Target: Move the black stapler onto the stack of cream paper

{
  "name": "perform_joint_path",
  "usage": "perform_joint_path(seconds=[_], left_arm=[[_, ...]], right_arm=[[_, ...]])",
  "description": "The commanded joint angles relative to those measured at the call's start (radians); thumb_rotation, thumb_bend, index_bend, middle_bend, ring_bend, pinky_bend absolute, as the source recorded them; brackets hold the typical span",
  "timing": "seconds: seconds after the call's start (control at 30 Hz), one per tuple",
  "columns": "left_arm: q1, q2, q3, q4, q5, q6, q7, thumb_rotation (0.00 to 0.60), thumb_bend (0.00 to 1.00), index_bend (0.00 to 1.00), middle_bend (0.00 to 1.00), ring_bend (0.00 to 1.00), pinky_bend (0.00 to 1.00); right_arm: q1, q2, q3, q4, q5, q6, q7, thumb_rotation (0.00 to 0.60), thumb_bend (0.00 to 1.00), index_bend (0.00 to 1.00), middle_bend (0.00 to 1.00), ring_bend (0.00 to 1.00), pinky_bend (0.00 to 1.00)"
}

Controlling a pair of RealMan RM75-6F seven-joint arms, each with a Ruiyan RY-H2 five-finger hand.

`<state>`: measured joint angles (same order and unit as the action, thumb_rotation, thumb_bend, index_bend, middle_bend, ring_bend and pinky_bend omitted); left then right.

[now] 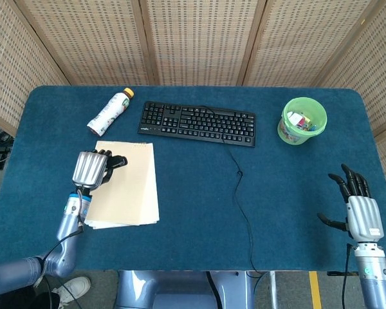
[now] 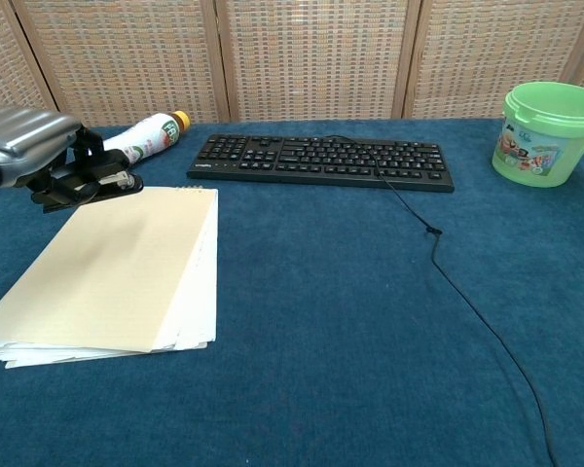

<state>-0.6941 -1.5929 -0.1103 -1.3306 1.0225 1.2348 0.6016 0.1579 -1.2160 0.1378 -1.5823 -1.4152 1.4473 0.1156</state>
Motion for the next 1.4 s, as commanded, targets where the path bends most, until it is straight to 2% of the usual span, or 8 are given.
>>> perform_joint_path(seconds=[0.03, 0.3, 0.57, 0.9, 1.0, 1.13, 1.27, 1.4], left_arm=[[0.013, -0.013, 0.009, 0.029, 0.017, -0.02, -0.019, 0.6, 0.6, 0.78, 0.53, 0.52, 0.58], [0.022, -0.047, 0.016, 0.072, 0.034, -0.033, -0.006, 0.6, 0.57, 0.75, 0.51, 0.51, 0.57], [0.026, -0.095, 0.026, 0.107, 0.035, -0.058, 0.035, 0.6, 0.52, 0.62, 0.4, 0.43, 0.52], [0.034, -0.16, 0.024, 0.142, 0.024, -0.088, 0.087, 0.6, 0.46, 0.56, 0.33, 0.37, 0.45], [0.036, -0.161, 0.021, 0.133, 0.007, -0.096, 0.124, 0.6, 0.4, 0.46, 0.21, 0.29, 0.38], [0.039, -0.143, 0.005, 0.091, -0.037, -0.119, 0.156, 0.6, 0.33, 0.25, 0.02, 0.08, 0.15], [0.044, -0.125, -0.009, 0.061, -0.031, -0.106, 0.146, 0.6, 0.31, 0.11, 0.0, 0.0, 0.03], [0.049, -0.107, -0.016, 0.037, -0.003, -0.087, 0.118, 0.6, 0.31, 0.07, 0.0, 0.0, 0.0]], right_arm=[[-0.001, 0.001, 0.001, 0.0, -0.001, 0.0, 0.003, 0.6, 0.15, 0.2, 0.0, 0.0, 0.0], [-0.004, 0.005, 0.002, -0.004, -0.002, 0.002, 0.013, 0.6, 0.15, 0.2, 0.0, 0.0, 0.0], [-0.008, 0.01, 0.005, -0.01, -0.003, 0.007, 0.023, 0.6, 0.15, 0.2, 0.0, 0.0, 0.0], [-0.01, 0.014, 0.007, -0.017, -0.008, 0.01, 0.033, 0.6, 0.15, 0.2, 0.0, 0.0, 0.0], [-0.011, 0.013, 0.008, -0.018, -0.008, 0.013, 0.033, 0.6, 0.15, 0.2, 0.0, 0.0, 0.0], [-0.013, 0.014, 0.012, -0.019, -0.005, 0.015, 0.035, 0.6, 0.15, 0.2, 0.0, 0.0, 0.0], [-0.014, 0.013, 0.012, -0.019, -0.007, 0.017, 0.037, 0.6, 0.15, 0.2, 0.0, 0.0, 0.0], [-0.014, 0.013, 0.013, -0.019, -0.009, 0.018, 0.035, 0.6, 0.15, 0.2, 0.0, 0.0, 0.0]])
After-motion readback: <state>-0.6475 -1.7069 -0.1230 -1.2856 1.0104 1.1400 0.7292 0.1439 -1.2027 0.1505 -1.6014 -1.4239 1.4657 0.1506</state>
